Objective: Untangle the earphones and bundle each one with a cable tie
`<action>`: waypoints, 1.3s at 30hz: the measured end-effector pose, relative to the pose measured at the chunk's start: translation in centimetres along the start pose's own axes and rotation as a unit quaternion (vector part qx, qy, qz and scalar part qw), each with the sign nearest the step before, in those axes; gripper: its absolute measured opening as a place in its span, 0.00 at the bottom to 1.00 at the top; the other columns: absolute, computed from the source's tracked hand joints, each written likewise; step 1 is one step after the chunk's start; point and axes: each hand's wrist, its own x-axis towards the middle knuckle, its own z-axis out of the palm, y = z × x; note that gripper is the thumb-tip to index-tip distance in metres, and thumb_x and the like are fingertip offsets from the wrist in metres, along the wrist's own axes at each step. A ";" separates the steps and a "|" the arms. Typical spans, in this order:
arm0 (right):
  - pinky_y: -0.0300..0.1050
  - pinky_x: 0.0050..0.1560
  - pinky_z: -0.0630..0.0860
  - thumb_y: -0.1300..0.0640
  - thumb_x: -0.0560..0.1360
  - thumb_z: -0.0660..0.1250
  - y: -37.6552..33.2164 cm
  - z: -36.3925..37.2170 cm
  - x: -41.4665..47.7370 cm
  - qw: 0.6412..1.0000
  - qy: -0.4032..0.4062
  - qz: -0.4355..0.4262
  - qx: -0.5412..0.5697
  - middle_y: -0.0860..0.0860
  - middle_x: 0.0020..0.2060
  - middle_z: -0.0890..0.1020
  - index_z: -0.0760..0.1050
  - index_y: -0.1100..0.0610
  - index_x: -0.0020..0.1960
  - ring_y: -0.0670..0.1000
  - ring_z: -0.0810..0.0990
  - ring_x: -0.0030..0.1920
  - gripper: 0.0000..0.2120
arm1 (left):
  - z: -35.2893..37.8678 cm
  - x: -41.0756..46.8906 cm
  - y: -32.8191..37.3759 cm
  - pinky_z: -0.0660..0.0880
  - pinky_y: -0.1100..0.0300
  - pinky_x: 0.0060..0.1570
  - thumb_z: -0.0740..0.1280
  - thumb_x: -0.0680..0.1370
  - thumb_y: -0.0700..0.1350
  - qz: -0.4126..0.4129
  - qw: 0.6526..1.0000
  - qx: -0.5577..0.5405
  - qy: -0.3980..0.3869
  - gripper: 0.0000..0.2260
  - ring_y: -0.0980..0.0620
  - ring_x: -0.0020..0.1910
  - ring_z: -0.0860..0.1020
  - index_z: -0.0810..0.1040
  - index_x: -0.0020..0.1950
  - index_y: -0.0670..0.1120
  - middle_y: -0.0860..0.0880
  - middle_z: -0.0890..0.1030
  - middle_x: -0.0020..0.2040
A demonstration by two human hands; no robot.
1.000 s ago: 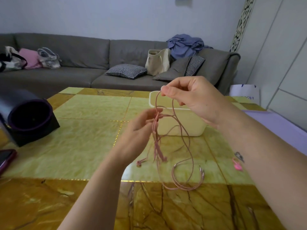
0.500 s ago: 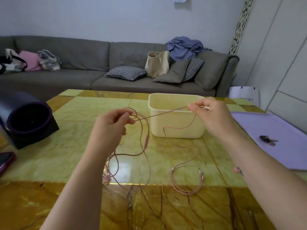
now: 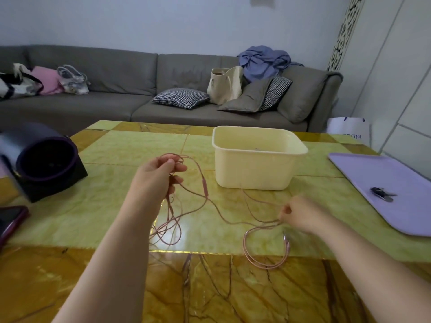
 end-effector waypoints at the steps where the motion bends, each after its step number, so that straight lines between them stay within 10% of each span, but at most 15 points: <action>1: 0.44 0.47 0.76 0.50 0.77 0.61 -0.6 -0.1 -0.3 1.000 0.005 -0.009 -0.014 0.50 0.45 0.82 0.80 0.52 0.46 0.52 0.80 0.45 0.10 | 0.4 -0.1 -0.2 0.67 0.63 0.31 0.58 0.81 0.40 0.005 1.000 0.022 -0.010 0.08 0.56 0.29 0.73 0.76 0.47 0.46 0.50 0.81 0.38; 6: 0.46 0.48 0.73 0.46 0.78 0.60 -4.6 -2.2 -3.1 0.985 0.133 -0.100 -0.047 0.48 0.56 0.74 0.76 0.48 0.57 0.53 0.77 0.54 0.12 | 2.0 -0.5 -0.7 0.68 0.64 0.32 0.59 0.81 0.40 0.015 0.997 0.063 -0.032 0.08 0.57 0.30 0.78 0.77 0.47 0.48 0.51 0.84 0.41; 9: 0.41 0.40 0.72 0.49 0.77 0.63 -7.1 -4.0 -5.5 0.937 0.269 -0.193 0.116 0.44 0.46 0.79 0.79 0.49 0.51 0.46 0.78 0.43 0.08 | 2.4 -0.6 -0.8 0.69 0.64 0.32 0.59 0.81 0.40 0.024 0.997 0.066 -0.038 0.08 0.58 0.33 0.81 0.77 0.47 0.48 0.52 0.84 0.42; 13: 0.32 0.48 0.73 0.49 0.75 0.67 -10.8 -3.6 -7.6 0.908 0.104 -0.280 0.295 0.44 0.49 0.80 0.75 0.51 0.61 0.41 0.78 0.46 0.16 | 2.9 -0.7 -0.8 0.68 0.62 0.34 0.58 0.81 0.39 0.005 0.998 0.009 -0.060 0.09 0.57 0.36 0.82 0.77 0.47 0.46 0.49 0.84 0.43; 16: 0.38 0.55 0.72 0.49 0.75 0.68 -12.3 -1.6 -7.1 0.908 0.001 -0.248 0.338 0.45 0.59 0.75 0.62 0.49 0.72 0.43 0.76 0.55 0.28 | 2.8 -0.7 -0.9 0.69 0.61 0.36 0.59 0.81 0.39 -0.016 0.997 -0.038 -0.058 0.09 0.55 0.42 0.80 0.77 0.46 0.47 0.52 0.84 0.41; 20: 0.45 0.53 0.78 0.53 0.75 0.68 -13.5 0.4 -6.1 0.861 -0.034 -0.222 0.456 0.48 0.50 0.81 0.67 0.50 0.64 0.46 0.82 0.45 0.19 | 2.7 -0.8 -0.9 0.78 0.53 0.45 0.59 0.81 0.39 -0.048 0.988 -0.116 -0.085 0.08 0.52 0.47 0.79 0.78 0.49 0.44 0.50 0.85 0.42; 25: 0.32 0.30 0.64 0.54 0.77 0.65 -12.7 -0.4 -5.4 0.880 0.094 -0.250 0.393 0.46 0.29 0.77 0.81 0.55 0.48 0.42 0.71 0.27 0.07 | 1.4 -0.5 -0.5 0.68 0.61 0.35 0.57 0.82 0.42 -0.059 0.992 -0.076 -0.078 0.09 0.54 0.43 0.76 0.76 0.50 0.47 0.52 0.85 0.43; 30: 0.30 0.30 0.64 0.53 0.78 0.64 -9.4 -2.9 -4.6 0.843 0.138 -0.176 0.489 0.39 0.19 0.72 0.82 0.54 0.47 0.37 0.70 0.22 0.08 | -0.1 0.2 -0.2 0.61 0.69 0.21 0.59 0.81 0.43 -0.080 0.991 -0.009 -0.111 0.07 0.57 0.30 0.75 0.75 0.47 0.46 0.48 0.85 0.44; 39: 0.35 0.31 0.60 0.54 0.77 0.65 -7.1 -3.5 -2.4 0.761 0.218 -0.049 0.609 0.38 0.14 0.67 0.81 0.54 0.43 0.38 0.67 0.20 0.08 | -1.1 0.2 -0.2 0.61 0.67 0.25 0.63 0.78 0.36 -0.034 0.971 0.152 -0.180 0.08 0.57 0.26 0.63 0.79 0.51 0.46 0.51 0.78 0.38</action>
